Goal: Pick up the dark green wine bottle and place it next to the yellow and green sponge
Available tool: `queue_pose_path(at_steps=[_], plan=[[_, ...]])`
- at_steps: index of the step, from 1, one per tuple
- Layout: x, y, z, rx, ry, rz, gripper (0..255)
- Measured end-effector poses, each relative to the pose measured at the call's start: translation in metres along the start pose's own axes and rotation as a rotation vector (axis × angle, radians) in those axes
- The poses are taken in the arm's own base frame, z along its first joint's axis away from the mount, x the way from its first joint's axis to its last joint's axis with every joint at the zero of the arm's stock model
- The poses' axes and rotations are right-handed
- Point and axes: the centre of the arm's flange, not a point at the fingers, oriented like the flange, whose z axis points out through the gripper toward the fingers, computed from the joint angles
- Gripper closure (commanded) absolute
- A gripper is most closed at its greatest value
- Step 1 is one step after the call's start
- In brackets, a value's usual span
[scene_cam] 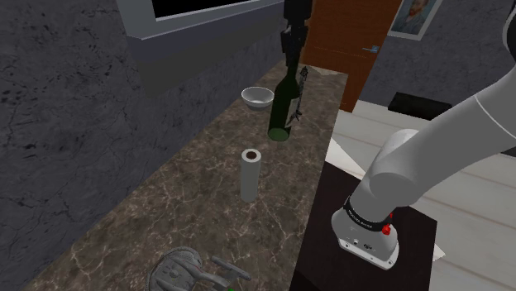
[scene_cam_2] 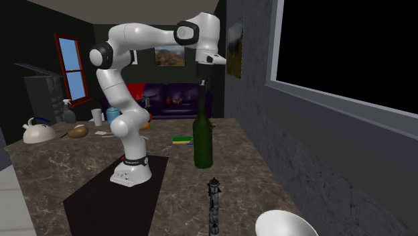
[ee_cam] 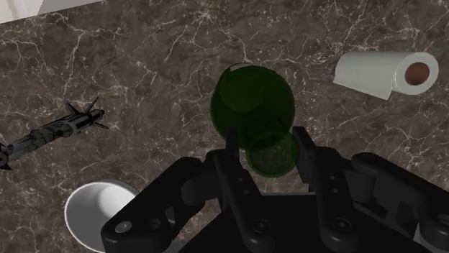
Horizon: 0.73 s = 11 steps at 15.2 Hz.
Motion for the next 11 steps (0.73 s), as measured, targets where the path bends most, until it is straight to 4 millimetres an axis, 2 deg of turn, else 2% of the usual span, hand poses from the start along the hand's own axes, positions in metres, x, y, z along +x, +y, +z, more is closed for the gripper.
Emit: queue_pose_path(at_steps=[11], plan=[[-0.066, -0.106, -0.071, 0.0, 0.001, 0.0, 255]])
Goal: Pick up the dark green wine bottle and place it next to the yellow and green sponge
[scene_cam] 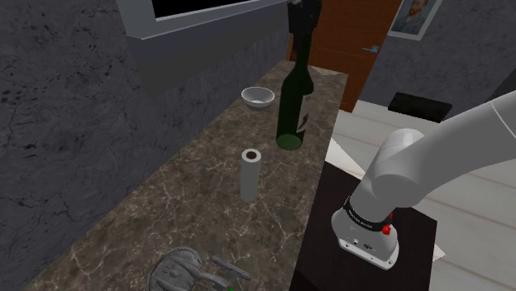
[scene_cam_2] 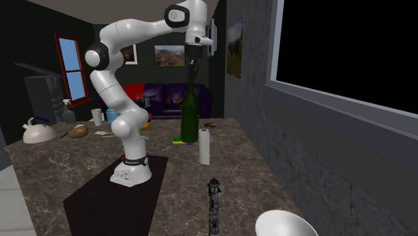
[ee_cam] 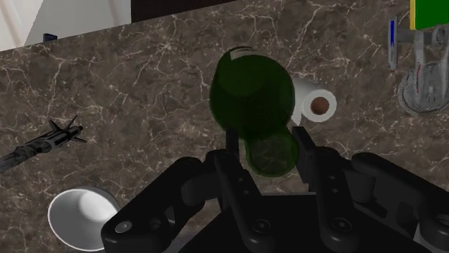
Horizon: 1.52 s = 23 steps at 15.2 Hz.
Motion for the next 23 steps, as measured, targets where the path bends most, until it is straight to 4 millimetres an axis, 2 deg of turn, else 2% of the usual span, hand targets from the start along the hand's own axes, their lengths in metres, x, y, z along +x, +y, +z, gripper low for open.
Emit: queue_pose_path(at_steps=[23], plan=[[-0.139, -0.23, -0.147, -0.002, -0.001, -0.004, 255]])
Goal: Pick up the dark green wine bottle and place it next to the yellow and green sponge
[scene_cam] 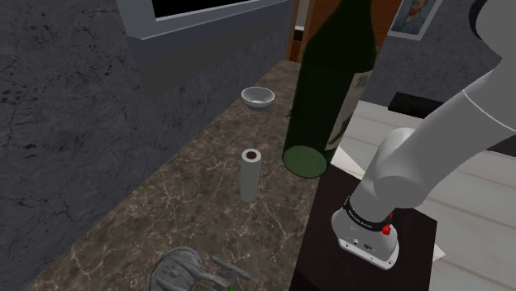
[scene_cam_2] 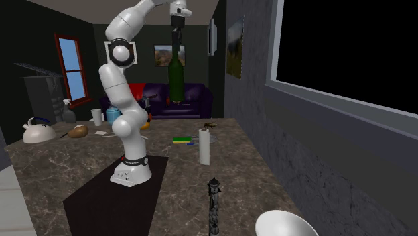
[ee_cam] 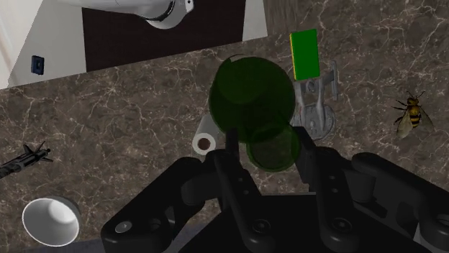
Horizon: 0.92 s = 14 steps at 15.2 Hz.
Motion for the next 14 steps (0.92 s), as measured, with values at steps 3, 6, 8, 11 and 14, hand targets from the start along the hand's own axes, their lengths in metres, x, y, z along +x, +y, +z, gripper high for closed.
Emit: queue_pose_path(at_steps=[3, 6, 8, 11, 14], plan=[[-0.015, -0.035, -0.023, 0.002, 0.001, -0.027, 255], [-0.022, -0.039, -0.016, 0.0, 0.0, 0.012, 255], [-0.023, -0.04, -0.006, 0.0, 0.0, 0.007, 255], [-0.021, -0.041, 0.01, 0.0, 0.0, 0.005, 255], [-0.019, -0.04, 0.024, 0.001, -0.001, 0.005, 255]])
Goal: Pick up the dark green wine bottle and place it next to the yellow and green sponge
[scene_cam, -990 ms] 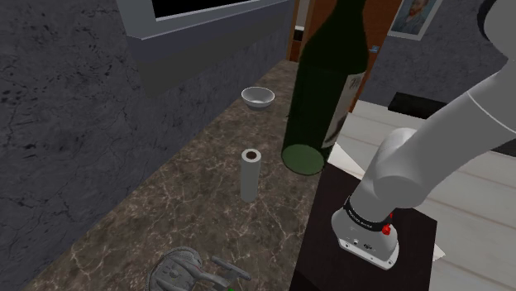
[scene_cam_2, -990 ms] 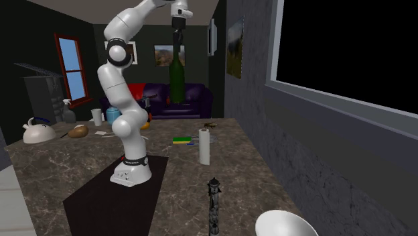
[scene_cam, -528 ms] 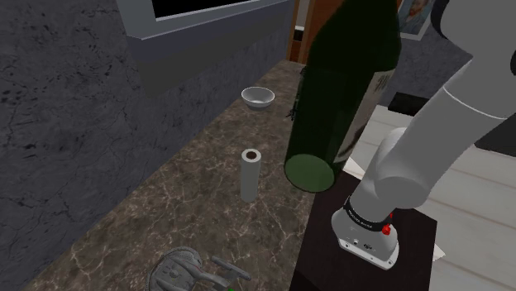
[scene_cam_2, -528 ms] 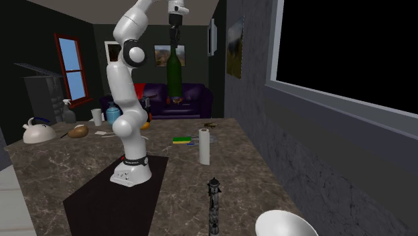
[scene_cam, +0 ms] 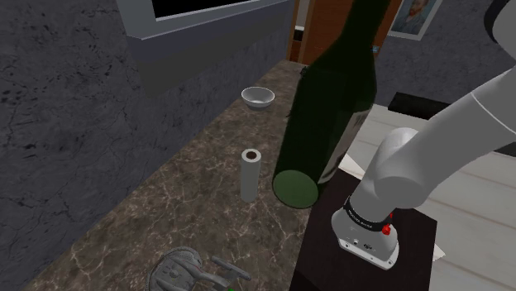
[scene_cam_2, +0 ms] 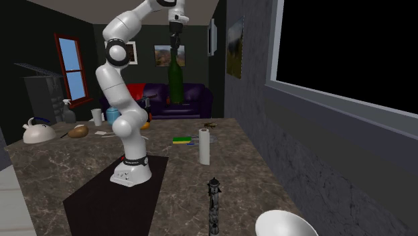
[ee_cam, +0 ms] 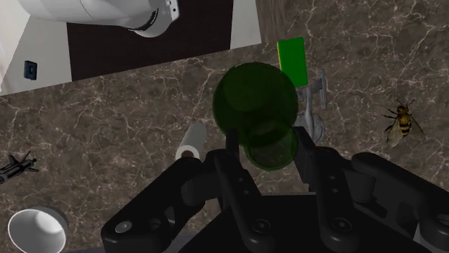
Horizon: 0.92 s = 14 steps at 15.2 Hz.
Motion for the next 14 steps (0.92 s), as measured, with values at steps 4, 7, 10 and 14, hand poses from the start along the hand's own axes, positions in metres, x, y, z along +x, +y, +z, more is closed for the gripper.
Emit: queue_pose_path(at_steps=[4, 7, 10, 14], plan=[[0.002, -0.001, 0.022, 0.0, 0.0, 0.0, 255], [0.003, 0.0, 0.036, 0.001, 0.0, 0.0, 255], [0.005, 0.002, 0.054, 0.001, 0.0, 0.0, 255], [0.007, 0.002, 0.075, 0.001, 0.0, 0.0, 255]])
